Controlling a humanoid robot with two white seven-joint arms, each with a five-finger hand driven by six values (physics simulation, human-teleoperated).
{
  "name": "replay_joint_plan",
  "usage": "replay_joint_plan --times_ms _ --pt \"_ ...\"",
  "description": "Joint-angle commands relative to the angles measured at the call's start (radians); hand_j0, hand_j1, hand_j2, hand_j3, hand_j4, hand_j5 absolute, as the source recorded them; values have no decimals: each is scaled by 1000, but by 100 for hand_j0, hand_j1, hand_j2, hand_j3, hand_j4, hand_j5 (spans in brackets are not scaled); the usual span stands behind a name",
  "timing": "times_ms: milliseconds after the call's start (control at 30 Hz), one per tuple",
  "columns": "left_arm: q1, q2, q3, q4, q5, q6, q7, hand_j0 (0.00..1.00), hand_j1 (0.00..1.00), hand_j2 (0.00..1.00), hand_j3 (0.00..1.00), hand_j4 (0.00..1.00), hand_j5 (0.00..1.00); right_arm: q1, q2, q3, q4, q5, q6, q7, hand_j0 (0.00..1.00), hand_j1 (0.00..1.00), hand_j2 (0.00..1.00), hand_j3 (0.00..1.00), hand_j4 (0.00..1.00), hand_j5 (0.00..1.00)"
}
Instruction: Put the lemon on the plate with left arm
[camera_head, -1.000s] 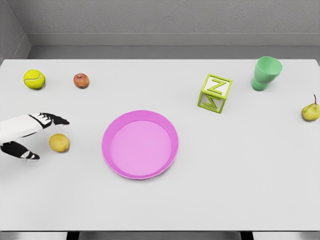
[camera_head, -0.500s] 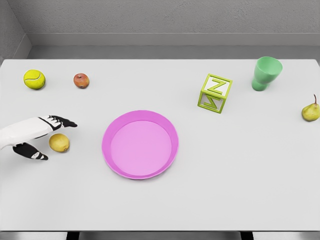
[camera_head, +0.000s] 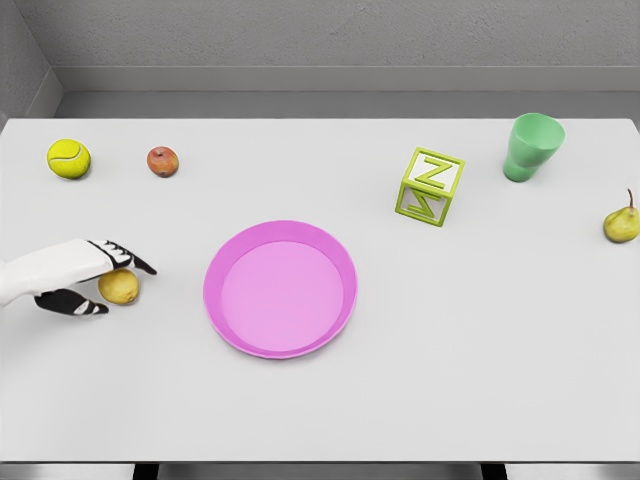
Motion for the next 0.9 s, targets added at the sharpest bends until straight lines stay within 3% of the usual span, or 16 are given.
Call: replay_joint_plan --times_ms 0,167,500,800,867 --pt "0 1 -2 0 -2 2 -2 70 70 70 70 70 70 0 0 0 0 0 0 1 100 100 100 100 100 100" --pt "0 1 -3 1 -3 2 -7 68 68 68 68 68 68 0 0 0 0 0 0 0 100 100 100 100 100 100" --pt "-6 -5 -5 -2 -42 2 -7 50 50 50 50 50 50 0 0 -1 0 0 0 1 100 100 100 100 100 100" --pt "-14 -3 -3 -23 -37 2 -7 50 50 50 50 50 50 0 0 0 0 0 0 0 100 100 100 100 100 100" --pt "-38 -3 0 -25 -34 2 -7 50 50 50 50 50 50 0 0 0 0 0 0 0 100 100 100 100 100 100"
